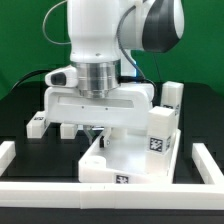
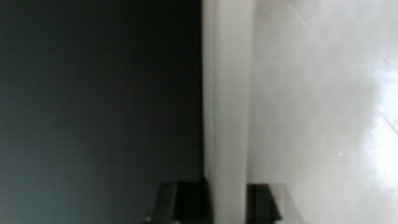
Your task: Assemble desk
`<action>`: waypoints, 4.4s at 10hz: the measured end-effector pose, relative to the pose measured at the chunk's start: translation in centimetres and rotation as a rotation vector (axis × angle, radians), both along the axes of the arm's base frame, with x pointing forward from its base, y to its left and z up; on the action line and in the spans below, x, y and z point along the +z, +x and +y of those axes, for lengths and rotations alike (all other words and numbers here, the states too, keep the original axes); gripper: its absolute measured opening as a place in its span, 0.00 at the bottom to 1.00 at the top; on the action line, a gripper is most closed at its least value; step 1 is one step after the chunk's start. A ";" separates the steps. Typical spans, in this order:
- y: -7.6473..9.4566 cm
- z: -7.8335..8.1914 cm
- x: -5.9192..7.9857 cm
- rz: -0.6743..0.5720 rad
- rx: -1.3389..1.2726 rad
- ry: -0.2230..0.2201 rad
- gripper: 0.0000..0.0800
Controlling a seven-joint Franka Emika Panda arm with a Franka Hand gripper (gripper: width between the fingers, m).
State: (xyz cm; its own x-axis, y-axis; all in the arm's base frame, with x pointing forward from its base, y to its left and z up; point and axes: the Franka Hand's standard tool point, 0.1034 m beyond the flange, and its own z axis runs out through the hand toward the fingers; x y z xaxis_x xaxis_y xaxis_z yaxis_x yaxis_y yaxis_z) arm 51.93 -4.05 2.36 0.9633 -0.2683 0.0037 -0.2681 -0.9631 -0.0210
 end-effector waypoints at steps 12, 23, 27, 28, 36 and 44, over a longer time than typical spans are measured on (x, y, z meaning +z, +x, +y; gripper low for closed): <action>7.1 -0.1 1.9 -0.067 1.197 -0.067 0.08; 11.1 0.4 1.6 -0.025 2.005 -0.248 0.08; 11.6 1.3 1.7 -0.025 1.882 -0.224 0.08; 12.4 2.4 1.6 -0.024 1.820 -0.210 0.08; 13.7 6.4 0.6 -0.032 1.777 -0.220 0.08; 12.9 6.1 0.5 -0.006 1.777 -0.198 0.78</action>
Offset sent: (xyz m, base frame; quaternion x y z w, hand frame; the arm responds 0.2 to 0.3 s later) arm 0.0000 0.0000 0.0000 0.0000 0.0000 -0.1938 0.9810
